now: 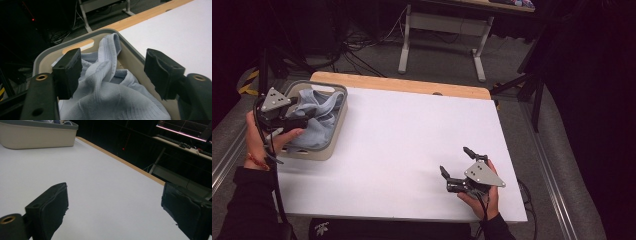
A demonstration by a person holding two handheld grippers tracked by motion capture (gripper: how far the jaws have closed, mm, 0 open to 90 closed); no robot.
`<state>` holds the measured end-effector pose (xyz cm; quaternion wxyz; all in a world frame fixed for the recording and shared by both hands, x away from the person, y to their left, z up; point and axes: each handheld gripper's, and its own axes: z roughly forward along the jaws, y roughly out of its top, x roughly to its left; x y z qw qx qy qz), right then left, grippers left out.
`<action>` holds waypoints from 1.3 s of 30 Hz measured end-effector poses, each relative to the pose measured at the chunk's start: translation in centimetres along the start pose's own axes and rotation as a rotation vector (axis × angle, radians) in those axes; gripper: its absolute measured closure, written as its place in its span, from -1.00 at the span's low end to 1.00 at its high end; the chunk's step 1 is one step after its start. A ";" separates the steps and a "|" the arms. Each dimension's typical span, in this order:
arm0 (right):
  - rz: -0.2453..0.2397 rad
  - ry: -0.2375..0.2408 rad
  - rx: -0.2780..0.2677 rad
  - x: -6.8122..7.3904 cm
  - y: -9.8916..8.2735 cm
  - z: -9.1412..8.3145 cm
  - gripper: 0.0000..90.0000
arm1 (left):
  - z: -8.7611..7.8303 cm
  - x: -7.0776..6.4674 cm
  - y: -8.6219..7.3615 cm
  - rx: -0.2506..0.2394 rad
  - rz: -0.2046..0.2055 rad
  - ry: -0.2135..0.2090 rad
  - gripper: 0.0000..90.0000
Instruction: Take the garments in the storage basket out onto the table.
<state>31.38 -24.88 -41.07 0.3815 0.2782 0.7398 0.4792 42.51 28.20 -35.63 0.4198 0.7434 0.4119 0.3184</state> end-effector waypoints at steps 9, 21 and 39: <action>-0.010 0.002 0.020 0.1 -0.2 0.3 -0.82 | 0.2 0.1 -0.4 -0.008 -0.007 -0.012 0.32; -0.032 0.007 0.028 0.2 -0.2 0.3 -0.81 | -0.1 0.1 -0.8 -0.035 0.002 0.017 0.96; -0.047 0.016 0.042 0.3 -0.3 0.4 -0.81 | 0.5 1.2 -1.4 0.053 -0.043 0.047 -0.26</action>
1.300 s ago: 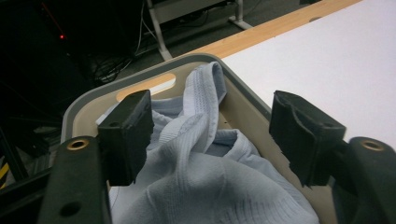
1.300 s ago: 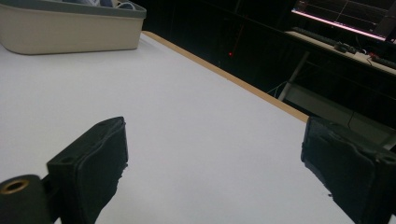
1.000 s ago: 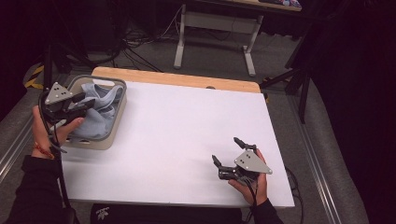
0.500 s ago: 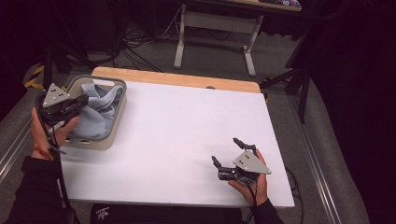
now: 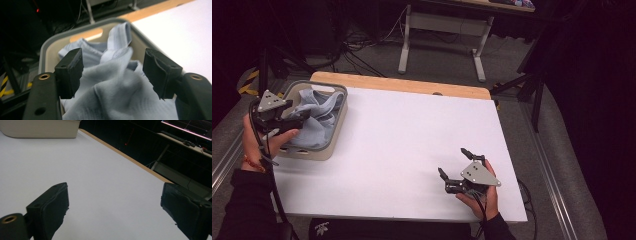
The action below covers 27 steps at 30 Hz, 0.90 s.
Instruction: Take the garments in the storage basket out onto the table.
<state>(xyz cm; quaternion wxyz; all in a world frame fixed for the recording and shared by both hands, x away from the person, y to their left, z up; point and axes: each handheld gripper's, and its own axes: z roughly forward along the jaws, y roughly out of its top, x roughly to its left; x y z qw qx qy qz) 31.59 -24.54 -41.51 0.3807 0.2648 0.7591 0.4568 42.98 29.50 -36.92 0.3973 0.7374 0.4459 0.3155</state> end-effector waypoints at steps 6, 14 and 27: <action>-0.001 0.000 0.009 0.0 -0.1 0.1 -0.81 | 1.0 0.5 -0.2 0.030 -0.005 -0.002 0.02; -0.006 -0.001 0.016 0.1 -0.1 0.2 -0.81 | 0.6 0.2 0.1 -0.039 0.017 -0.016 0.75; -0.003 -0.007 0.016 0.1 -0.1 0.3 -0.80 | -1.1 -0.2 0.5 -0.187 -0.017 -0.015 0.90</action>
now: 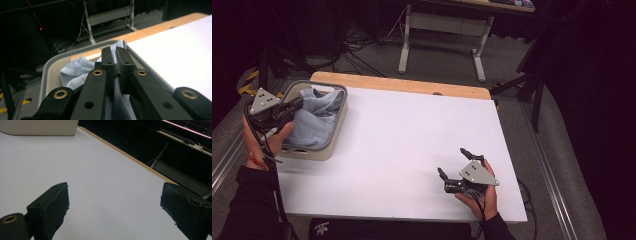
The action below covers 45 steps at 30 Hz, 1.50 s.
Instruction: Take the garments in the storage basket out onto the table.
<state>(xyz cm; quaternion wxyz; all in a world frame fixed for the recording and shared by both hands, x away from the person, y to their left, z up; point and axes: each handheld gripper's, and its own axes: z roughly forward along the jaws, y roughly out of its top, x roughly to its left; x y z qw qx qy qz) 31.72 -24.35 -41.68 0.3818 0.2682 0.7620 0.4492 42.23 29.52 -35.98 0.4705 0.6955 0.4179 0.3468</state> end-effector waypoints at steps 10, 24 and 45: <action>0.009 -0.006 0.000 0.0 0.0 0.1 -0.80 | -0.9 0.1 0.8 -0.090 -0.036 -0.010 0.91; 0.032 -0.016 -0.007 -0.3 -0.1 -0.1 -0.80 | -1.5 -1.1 4.0 -0.160 -0.027 -0.049 0.92; 0.054 -0.025 -0.011 -0.8 -0.3 -0.3 -0.80 | -2.2 -3.8 8.9 -0.194 0.057 -0.117 0.92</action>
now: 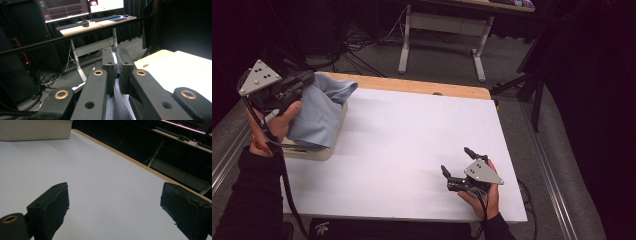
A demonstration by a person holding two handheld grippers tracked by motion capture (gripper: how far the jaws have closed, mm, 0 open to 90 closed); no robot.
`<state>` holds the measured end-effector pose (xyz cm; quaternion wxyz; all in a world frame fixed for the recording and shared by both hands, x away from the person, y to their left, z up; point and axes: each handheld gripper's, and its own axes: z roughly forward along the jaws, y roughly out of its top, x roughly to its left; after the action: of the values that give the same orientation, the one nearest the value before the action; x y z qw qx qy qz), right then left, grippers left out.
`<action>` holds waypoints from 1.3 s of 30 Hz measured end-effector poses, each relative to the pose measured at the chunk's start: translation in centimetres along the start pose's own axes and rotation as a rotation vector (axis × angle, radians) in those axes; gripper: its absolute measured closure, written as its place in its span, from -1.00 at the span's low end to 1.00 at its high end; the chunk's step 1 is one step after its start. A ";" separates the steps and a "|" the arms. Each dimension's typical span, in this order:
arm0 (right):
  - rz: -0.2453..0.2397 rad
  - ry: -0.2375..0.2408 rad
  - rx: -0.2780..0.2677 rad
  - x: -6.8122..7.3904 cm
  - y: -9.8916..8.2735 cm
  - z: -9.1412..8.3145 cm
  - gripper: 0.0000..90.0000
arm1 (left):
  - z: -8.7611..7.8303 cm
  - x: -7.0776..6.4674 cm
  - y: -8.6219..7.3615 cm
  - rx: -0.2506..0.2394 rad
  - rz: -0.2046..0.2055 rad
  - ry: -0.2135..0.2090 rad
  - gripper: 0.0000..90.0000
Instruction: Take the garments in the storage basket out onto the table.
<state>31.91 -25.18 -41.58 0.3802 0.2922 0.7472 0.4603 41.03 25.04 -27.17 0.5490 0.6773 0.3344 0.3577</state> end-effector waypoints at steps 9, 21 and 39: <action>0.013 -0.004 -0.004 -0.2 -0.1 -0.1 -0.80 | 1.1 -1.9 1.6 -0.005 0.026 -0.040 0.92; 0.011 -0.008 0.001 -0.4 -0.2 -0.1 -0.79 | 2.7 -4.3 3.3 -0.025 0.045 -0.098 0.92; 0.004 -0.015 -0.003 -0.5 -0.1 -0.3 -0.80 | 5.1 -9.0 5.7 -0.031 0.091 -0.183 0.92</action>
<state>31.96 -25.75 -41.46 0.3852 0.2965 0.7430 0.4601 41.01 13.92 -23.36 0.5708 0.7131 0.2464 0.3239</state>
